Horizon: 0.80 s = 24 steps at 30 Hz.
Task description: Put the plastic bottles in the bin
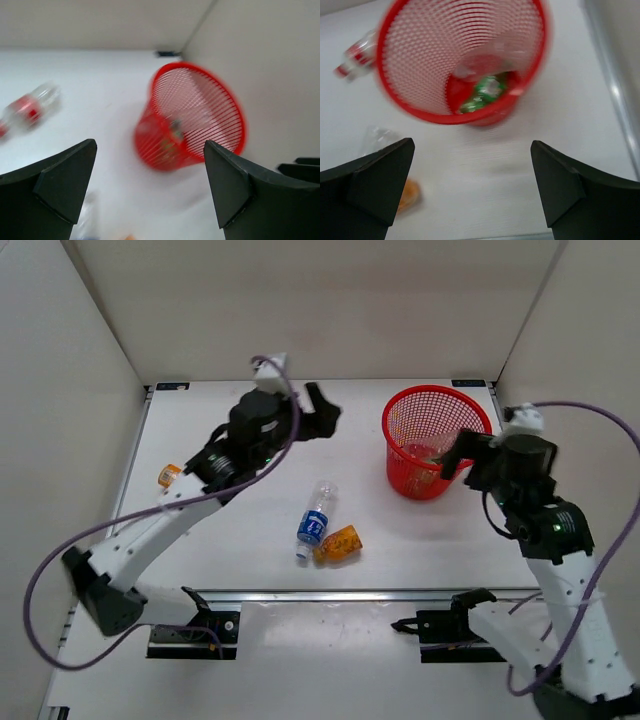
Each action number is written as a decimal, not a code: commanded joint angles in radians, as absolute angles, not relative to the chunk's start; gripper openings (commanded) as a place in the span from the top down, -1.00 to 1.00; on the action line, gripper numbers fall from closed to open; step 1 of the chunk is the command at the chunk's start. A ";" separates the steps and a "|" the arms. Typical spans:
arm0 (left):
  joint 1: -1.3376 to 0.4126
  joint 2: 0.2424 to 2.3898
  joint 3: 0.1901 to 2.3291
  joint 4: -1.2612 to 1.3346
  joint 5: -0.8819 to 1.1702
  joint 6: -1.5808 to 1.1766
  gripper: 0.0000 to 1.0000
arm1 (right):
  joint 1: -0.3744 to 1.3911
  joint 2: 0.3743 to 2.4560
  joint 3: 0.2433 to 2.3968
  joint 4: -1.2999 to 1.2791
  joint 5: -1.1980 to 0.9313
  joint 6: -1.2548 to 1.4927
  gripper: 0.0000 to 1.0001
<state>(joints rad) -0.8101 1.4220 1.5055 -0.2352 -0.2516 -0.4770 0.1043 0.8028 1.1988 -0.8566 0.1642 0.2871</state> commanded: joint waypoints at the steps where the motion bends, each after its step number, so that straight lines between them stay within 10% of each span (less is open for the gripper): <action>1: -0.723 1.246 1.283 -0.495 -0.296 -0.587 -0.98 | 0.503 0.912 1.258 -0.792 0.298 0.301 -0.98; 5: -0.582 1.004 1.007 -0.719 -0.259 -0.707 -0.97 | 0.837 1.133 1.369 -0.744 0.459 0.269 -0.99; 14: -0.486 0.565 0.793 -1.119 -0.228 -0.919 -0.97 | 0.801 1.587 1.420 -0.629 0.112 0.397 -0.98; 24: -0.446 0.604 0.845 -1.218 -0.331 -0.884 -0.98 | 0.818 1.807 1.368 -0.488 0.123 0.587 -0.98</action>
<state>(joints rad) -0.4587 0.5968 0.8288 -1.2049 -0.3016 -0.8906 0.8108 1.7851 1.3724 -0.5869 0.1204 0.5026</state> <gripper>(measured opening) 0.988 0.991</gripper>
